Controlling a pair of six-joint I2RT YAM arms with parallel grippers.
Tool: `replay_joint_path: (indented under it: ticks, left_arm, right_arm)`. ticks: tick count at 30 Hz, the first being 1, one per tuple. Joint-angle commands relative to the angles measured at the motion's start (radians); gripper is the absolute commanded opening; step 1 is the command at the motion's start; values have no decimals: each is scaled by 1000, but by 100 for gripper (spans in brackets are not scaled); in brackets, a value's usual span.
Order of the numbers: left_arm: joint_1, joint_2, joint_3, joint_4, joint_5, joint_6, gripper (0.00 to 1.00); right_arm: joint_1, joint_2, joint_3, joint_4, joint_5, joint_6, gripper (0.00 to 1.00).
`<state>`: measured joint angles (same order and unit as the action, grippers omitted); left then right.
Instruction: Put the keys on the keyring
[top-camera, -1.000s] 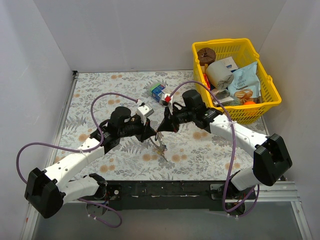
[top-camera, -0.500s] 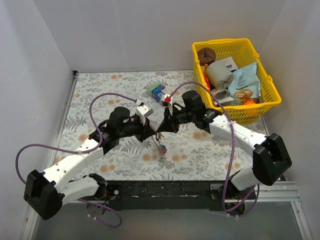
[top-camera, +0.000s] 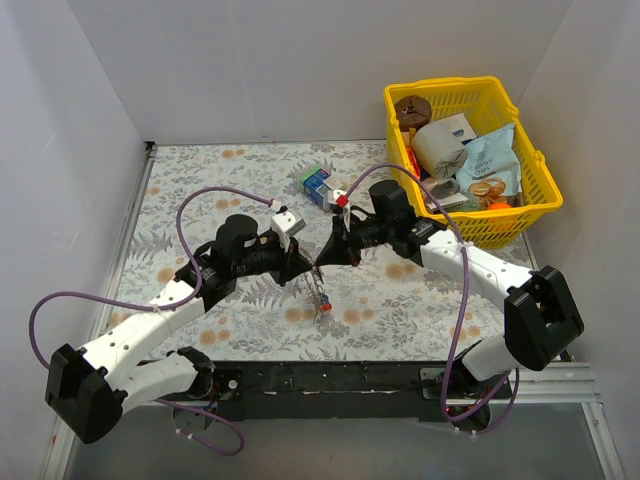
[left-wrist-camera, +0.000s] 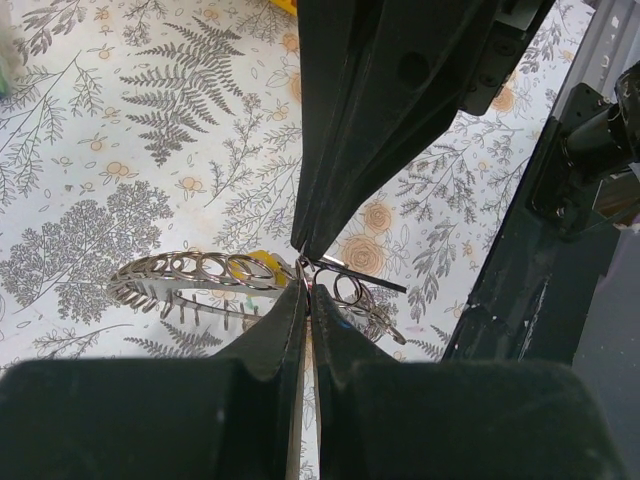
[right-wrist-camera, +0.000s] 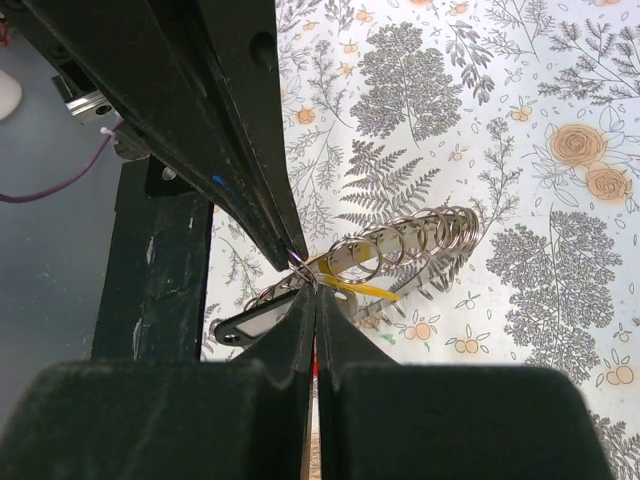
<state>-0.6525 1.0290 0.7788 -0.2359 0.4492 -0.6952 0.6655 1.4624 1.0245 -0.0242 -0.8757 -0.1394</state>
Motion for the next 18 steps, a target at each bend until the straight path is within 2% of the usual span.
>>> replay_joint_path:
  ticks: [1, 5, 8, 9, 10, 18]
  left_arm:
    - [-9, -61, 36, 41, 74, 5, 0]
    - [-7, -75, 39, 44, 77, 6, 0]
    - [-7, -87, 36, 49, 74, 10, 0]
    - [-9, -90, 36, 55, 72, 10, 0]
    - [-9, -92, 33, 56, 72, 10, 0]
    - [-9, -78, 28, 69, 71, 6, 0]
  right_arm:
    - [-9, 13, -1, 26, -45, -45, 1]
    - [-10, 18, 8, -9, -54, -64, 2]
    - [-12, 16, 23, -39, -63, -81, 8]
    - [-12, 13, 23, -39, -66, -81, 12]
    - [-12, 12, 23, -39, -66, -81, 20]
    - [-12, -40, 20, -29, -59, -69, 46]
